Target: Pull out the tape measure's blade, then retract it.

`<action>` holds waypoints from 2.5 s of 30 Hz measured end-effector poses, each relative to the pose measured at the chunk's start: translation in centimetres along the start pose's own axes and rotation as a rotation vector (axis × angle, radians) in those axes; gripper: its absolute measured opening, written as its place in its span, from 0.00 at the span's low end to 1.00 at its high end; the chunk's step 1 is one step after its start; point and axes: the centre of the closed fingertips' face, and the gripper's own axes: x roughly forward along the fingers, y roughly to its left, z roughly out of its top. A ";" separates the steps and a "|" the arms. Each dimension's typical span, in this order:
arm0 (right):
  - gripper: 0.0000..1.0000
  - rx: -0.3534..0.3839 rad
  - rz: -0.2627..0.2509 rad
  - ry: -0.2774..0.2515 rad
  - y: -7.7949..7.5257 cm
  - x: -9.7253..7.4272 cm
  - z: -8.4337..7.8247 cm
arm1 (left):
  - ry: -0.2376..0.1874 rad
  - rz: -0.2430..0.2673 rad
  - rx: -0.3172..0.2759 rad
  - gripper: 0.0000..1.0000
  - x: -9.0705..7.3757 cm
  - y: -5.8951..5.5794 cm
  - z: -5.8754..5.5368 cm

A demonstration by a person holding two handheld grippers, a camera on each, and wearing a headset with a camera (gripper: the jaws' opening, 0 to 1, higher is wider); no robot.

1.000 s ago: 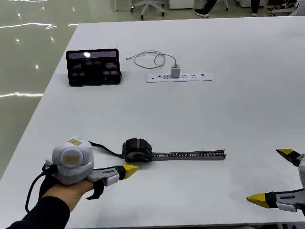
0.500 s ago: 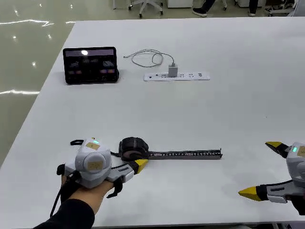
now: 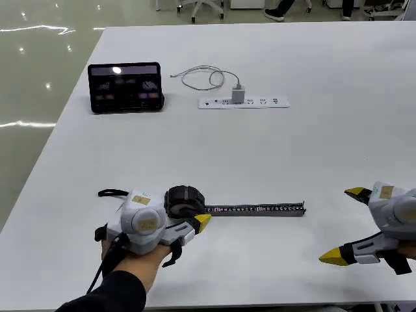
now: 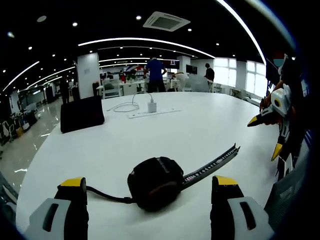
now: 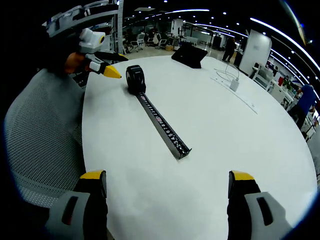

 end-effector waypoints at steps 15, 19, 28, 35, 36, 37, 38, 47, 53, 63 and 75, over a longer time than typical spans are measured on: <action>0.92 -0.178 0.101 0.098 -3.0 3.7 2.0 | 0.006 0.037 -0.058 1.00 1.3 -1.6 -1.3; 0.88 -0.224 0.166 0.169 -3.0 4.9 1.0 | 0.007 0.053 -0.122 1.00 1.6 -1.8 -1.6; 0.67 -0.256 0.227 0.182 -3.0 5.9 1.4 | -0.035 0.017 -0.103 1.00 1.5 -3.5 -0.6; 0.54 -0.282 0.251 0.206 -2.7 6.5 0.9 | -0.024 0.043 -0.116 1.00 1.2 -2.1 -1.0; 0.53 -0.290 0.260 0.212 -2.7 6.5 0.8 | -0.024 0.048 -0.117 1.00 1.1 -2.0 -1.0; 0.51 -0.291 0.261 0.214 -2.7 6.6 0.7 | -0.024 0.050 -0.117 1.00 1.1 -1.9 -1.0; 0.49 -0.296 0.264 0.215 -2.7 6.7 0.7 | -0.023 0.053 -0.116 1.00 1.2 -1.8 -1.1; 0.34 -0.324 0.285 0.229 -2.9 7.3 0.3 | -0.020 0.061 -0.121 1.00 1.2 -1.5 -1.2; 0.25 -0.340 0.305 0.239 -2.8 7.3 0.0 | -0.019 0.060 -0.123 1.00 1.3 -1.5 -1.3; 0.16 -0.355 0.328 0.249 -2.6 8.0 -0.5 | -0.021 0.059 -0.123 1.00 1.2 -1.6 -1.2; 0.12 -0.346 0.337 0.241 -2.3 7.8 -0.1 | -0.017 0.055 -0.120 1.00 1.3 -1.8 -1.4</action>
